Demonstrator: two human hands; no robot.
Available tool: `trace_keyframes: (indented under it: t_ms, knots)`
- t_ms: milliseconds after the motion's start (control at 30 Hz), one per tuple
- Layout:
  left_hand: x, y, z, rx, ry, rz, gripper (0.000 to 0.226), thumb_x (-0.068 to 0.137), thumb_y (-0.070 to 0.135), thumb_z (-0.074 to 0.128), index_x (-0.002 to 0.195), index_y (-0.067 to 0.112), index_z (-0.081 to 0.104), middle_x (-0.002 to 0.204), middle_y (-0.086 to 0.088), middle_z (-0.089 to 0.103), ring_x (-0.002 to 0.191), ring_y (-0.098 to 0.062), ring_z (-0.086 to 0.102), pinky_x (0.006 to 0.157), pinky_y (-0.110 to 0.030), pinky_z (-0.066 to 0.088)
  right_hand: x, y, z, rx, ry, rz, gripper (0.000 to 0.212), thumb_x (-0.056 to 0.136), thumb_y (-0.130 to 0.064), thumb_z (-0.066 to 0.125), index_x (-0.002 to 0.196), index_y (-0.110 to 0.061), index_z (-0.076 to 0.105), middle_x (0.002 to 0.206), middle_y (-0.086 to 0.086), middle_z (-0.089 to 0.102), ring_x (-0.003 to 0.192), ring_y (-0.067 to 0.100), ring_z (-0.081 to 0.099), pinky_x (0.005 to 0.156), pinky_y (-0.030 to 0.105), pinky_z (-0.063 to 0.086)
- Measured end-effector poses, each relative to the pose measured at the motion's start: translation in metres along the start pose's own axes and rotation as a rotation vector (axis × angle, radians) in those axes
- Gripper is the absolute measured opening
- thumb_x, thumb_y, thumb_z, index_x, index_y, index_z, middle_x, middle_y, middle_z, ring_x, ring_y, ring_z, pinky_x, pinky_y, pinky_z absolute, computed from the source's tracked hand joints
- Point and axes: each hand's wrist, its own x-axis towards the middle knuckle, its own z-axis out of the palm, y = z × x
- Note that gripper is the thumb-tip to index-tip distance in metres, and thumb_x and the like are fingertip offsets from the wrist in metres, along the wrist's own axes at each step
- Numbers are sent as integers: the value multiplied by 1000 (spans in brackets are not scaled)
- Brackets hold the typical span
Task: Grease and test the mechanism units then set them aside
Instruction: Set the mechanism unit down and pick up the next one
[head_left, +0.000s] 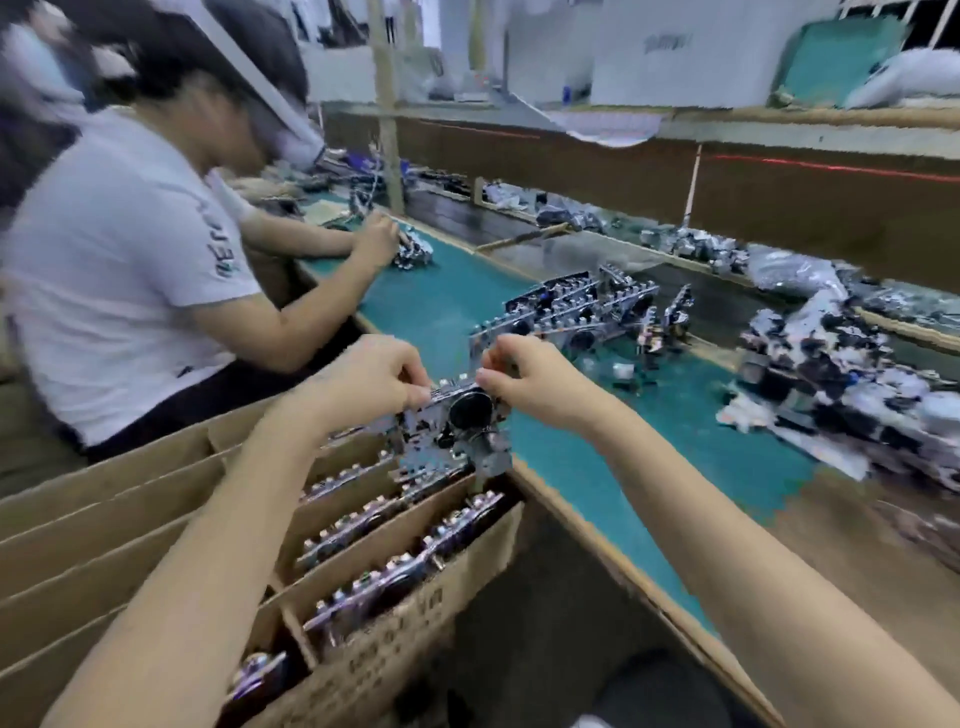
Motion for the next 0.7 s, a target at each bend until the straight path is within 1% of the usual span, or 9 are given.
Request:
trace_keyframes:
  t_ms: [33, 100, 200, 267, 367, 433, 533, 600, 700]
  knots:
    - [-12, -17, -7, 25, -1, -60, 6, 80, 7, 71, 75, 8, 67, 76, 2, 61, 76, -12, 53, 70, -23, 39, 9, -11, 17, -4, -44, -29, 14, 92, -18, 54, 94, -4, 57, 93, 9, 57, 87, 21, 50, 69, 27, 33]
    - [-36, -50, -19, 47, -5, -165, 23, 79, 8, 72, 62, 18, 60, 68, 10, 59, 67, -7, 54, 67, -25, 41, 23, -33, 48, 1, -114, -86, 20, 92, -18, 53, 99, 1, 57, 102, 16, 61, 96, 26, 54, 78, 31, 36]
    - [-74, -85, -36, 36, 10, -298, 33, 79, 7, 72, 57, 27, 58, 58, 18, 55, 51, 6, 53, 52, -12, 37, 37, -66, 89, 33, -200, -161, 19, 93, -18, 52, 99, 0, 56, 102, 17, 62, 93, 25, 54, 73, 29, 34]
    - [-97, -101, -47, 32, 11, -381, 32, 79, 7, 71, 57, 26, 59, 56, 18, 55, 47, 10, 52, 47, -6, 37, 43, -85, 113, 74, -264, -194, 14, 93, -18, 52, 96, -5, 54, 104, 18, 62, 89, 22, 51, 77, 31, 37]
    - [-125, -120, -62, 68, -44, -490, 27, 81, 9, 71, 61, 24, 60, 60, 12, 59, 52, 3, 53, 44, -4, 36, 48, -109, 145, 92, -352, -239, 12, 93, -19, 52, 95, -7, 52, 104, 18, 61, 89, 23, 53, 76, 30, 39]
    - [-142, -130, -68, 87, -59, -540, 23, 84, 12, 70, 66, 22, 61, 68, 7, 63, 59, -1, 56, 45, -5, 37, 50, -123, 162, 129, -404, -253, 9, 94, -18, 51, 92, -9, 50, 100, 15, 62, 85, 25, 55, 73, 29, 42]
    - [-160, -143, -74, 108, -51, -609, 17, 86, 13, 68, 71, 18, 62, 80, -5, 68, 65, -7, 59, 52, -13, 42, 54, -143, 182, 199, -441, -247, 8, 94, -16, 50, 88, -11, 47, 92, 9, 57, 84, 24, 56, 78, 35, 49]
    - [-170, -151, -77, 115, -65, -649, 17, 85, 13, 68, 69, 17, 63, 79, -7, 69, 63, -8, 60, 53, -16, 42, 55, -152, 194, 245, -485, -232, 8, 93, -15, 51, 87, -10, 47, 93, 9, 56, 86, 25, 58, 81, 38, 51]
    - [-190, -164, -80, 75, -120, -720, 17, 84, 12, 70, 68, 16, 65, 74, -5, 69, 54, -4, 60, 51, -15, 42, 51, -162, 212, 261, -585, -228, 9, 94, -16, 51, 90, -9, 48, 97, 11, 58, 93, 30, 60, 85, 41, 51]
